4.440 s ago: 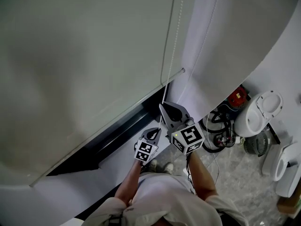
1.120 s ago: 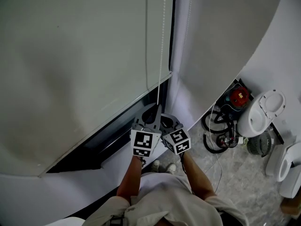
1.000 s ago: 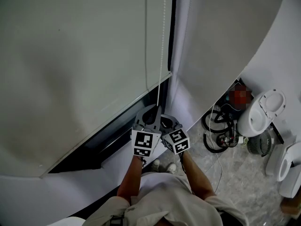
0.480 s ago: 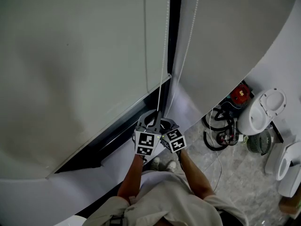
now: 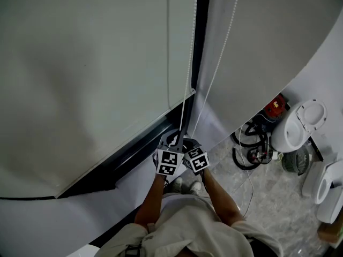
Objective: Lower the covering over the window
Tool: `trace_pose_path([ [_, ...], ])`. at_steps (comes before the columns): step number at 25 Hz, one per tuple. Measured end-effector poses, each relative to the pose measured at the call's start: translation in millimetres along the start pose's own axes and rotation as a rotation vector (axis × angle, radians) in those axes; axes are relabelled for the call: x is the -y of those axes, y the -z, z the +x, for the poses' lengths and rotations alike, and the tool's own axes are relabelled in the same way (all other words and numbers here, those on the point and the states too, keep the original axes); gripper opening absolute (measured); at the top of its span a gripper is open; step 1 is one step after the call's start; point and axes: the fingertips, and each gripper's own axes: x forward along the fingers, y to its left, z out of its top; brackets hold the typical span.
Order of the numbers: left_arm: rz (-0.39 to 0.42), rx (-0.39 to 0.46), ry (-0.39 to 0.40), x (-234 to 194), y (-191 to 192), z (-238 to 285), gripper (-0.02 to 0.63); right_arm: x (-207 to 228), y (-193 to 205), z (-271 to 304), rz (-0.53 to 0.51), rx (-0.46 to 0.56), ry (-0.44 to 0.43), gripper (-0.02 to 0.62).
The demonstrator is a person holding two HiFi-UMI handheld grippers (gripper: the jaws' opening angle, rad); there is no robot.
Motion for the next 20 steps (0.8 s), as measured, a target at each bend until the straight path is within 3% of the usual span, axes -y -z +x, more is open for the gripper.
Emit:
trace_pose_path([
  [10,-0.011,-0.059,0.025,5,31,7,0.014,5,31,7,0.011,-0.045,-0.003,-0.003],
  [20,-0.012,-0.055,0.043,14,31,0,0.014,1,35,-2,-0.006,-0.032,0.01,-0.002],
])
